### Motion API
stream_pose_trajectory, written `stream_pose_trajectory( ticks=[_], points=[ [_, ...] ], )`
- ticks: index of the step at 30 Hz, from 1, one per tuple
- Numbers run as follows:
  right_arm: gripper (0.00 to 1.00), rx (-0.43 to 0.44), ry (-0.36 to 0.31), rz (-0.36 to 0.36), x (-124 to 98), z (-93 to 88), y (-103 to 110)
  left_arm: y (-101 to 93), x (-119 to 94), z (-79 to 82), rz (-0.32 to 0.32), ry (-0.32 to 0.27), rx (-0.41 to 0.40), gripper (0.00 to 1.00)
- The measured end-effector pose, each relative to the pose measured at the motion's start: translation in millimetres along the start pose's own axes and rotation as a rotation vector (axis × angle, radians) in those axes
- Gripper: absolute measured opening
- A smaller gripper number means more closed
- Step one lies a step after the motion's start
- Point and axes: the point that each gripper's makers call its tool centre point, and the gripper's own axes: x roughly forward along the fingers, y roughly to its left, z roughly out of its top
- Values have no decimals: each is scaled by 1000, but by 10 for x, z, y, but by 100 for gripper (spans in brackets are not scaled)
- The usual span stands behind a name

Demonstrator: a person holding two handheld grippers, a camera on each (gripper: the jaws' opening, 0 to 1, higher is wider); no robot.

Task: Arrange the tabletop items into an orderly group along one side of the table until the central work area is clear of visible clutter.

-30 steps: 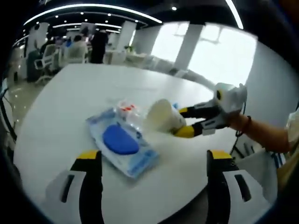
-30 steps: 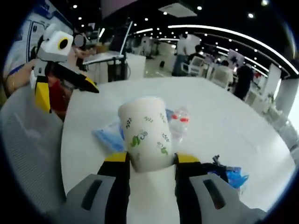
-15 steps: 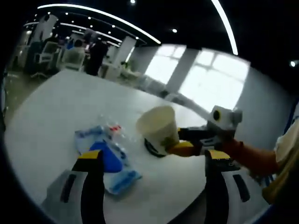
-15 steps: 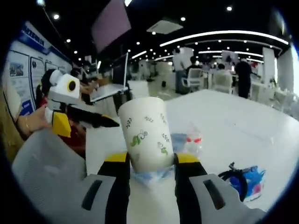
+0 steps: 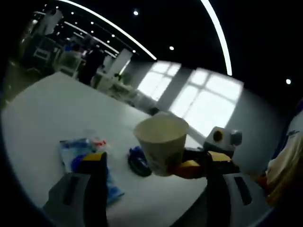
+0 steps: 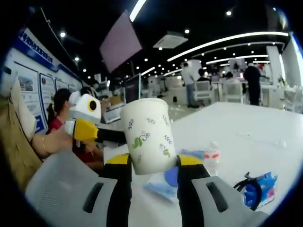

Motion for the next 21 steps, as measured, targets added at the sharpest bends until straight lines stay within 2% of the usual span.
stream_pose_trajectory(
  ticks=[8,13,16,21],
  points=[
    [36,0,-48,16,4,138,138,-108,28,87,-46,-49,-36,74],
    [36,-1,-47,16,0,144,192,-118,36,85,-46,-40,-10,72],
    [36,-4,-56,11,-1,162,204,-142,40,69,-56,-35,10,65],
    [36,-2,-66,9,-6,182,216,-208,45,108,-96,-65,23,50]
  ],
)
